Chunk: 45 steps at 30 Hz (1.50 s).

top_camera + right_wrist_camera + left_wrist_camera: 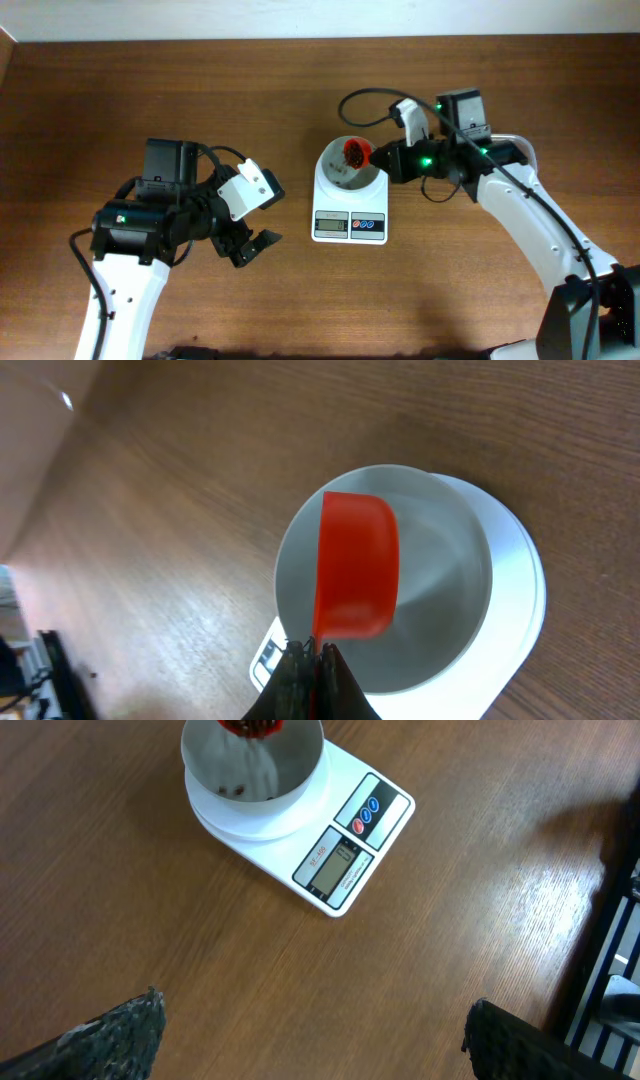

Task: Scoop and weigh 50g on scale
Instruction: 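Tilt the scoop with the right gripper to pour beans into the bowl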

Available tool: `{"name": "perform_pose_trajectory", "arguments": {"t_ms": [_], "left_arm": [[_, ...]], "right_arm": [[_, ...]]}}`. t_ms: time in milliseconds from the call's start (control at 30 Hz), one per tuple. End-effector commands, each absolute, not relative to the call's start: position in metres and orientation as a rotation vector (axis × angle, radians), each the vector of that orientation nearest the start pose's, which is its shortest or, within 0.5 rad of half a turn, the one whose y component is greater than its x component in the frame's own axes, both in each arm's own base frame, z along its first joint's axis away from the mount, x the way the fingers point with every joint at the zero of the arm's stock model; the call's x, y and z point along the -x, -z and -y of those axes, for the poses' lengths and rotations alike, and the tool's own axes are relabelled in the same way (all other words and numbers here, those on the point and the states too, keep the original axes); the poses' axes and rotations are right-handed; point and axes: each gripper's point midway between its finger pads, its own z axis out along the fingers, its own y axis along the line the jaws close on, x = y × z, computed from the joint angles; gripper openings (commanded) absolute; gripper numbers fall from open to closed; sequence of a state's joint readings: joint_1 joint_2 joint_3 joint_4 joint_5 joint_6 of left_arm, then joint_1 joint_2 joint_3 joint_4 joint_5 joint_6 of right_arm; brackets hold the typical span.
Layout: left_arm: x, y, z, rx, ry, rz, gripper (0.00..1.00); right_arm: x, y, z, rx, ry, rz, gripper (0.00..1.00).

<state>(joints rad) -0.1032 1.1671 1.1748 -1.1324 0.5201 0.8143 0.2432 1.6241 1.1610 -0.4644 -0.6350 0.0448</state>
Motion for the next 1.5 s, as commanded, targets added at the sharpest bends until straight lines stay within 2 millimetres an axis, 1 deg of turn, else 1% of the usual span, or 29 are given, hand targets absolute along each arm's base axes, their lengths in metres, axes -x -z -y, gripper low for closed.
{"name": "perform_pose_trajectory", "arguments": {"t_ms": [0, 200, 600, 867, 1067, 1133, 1200, 1233, 1267, 1333, 1467], "left_arm": [[-0.251, -0.223, 0.111, -1.237, 0.422, -2.178, 0.99], [-0.251, -0.223, 0.111, -1.237, 0.422, -2.178, 0.99], [-0.251, -0.223, 0.111, -1.237, 0.422, -2.178, 0.99], [-0.251, -0.223, 0.111, -1.237, 0.422, -2.178, 0.99], [-0.251, -0.223, 0.111, -1.237, 0.422, -2.178, 0.99], [-0.251, -0.223, 0.111, -1.237, 0.422, -2.178, 0.99], [-0.251, -0.223, 0.111, -1.237, 0.422, -2.178, 0.99], [-0.251, -0.223, 0.111, -1.237, 0.422, -2.178, 0.99], [-0.251, -0.223, 0.111, -1.237, 0.422, -2.178, 0.99], [-0.251, -0.223, 0.111, -1.237, 0.422, -2.178, 0.99], [-0.251, -0.223, 0.111, -1.237, 0.422, -2.178, 0.99]], "right_arm": [[-0.373, -0.154, -0.196, 0.529, -0.801, -2.402, 0.04], [-0.371, -0.155, -0.197, 0.537, -0.784, -2.405, 0.04], [-0.365, -0.184, -0.195, 0.554, -0.752, -2.333, 0.04], [-0.365, -0.174, -0.193, 0.568, -0.553, -2.368, 0.04], [-0.364, -0.175, -0.195, 0.574, -0.566, -2.362, 0.04], [-0.362, -0.174, -0.195, 0.611, -0.551, -2.361, 0.04], [-0.362, -0.173, -0.192, 0.603, -0.54, -2.369, 0.04], [-0.362, -0.174, -0.193, 0.596, -0.551, -2.368, 0.04], [-0.361, -0.176, -0.198, 0.612, -0.585, -2.356, 0.04], [-0.358, -0.174, -0.201, 0.653, -0.576, -2.351, 0.04], [-0.357, -0.174, -0.201, 0.655, -0.575, -2.35, 0.04]]}}
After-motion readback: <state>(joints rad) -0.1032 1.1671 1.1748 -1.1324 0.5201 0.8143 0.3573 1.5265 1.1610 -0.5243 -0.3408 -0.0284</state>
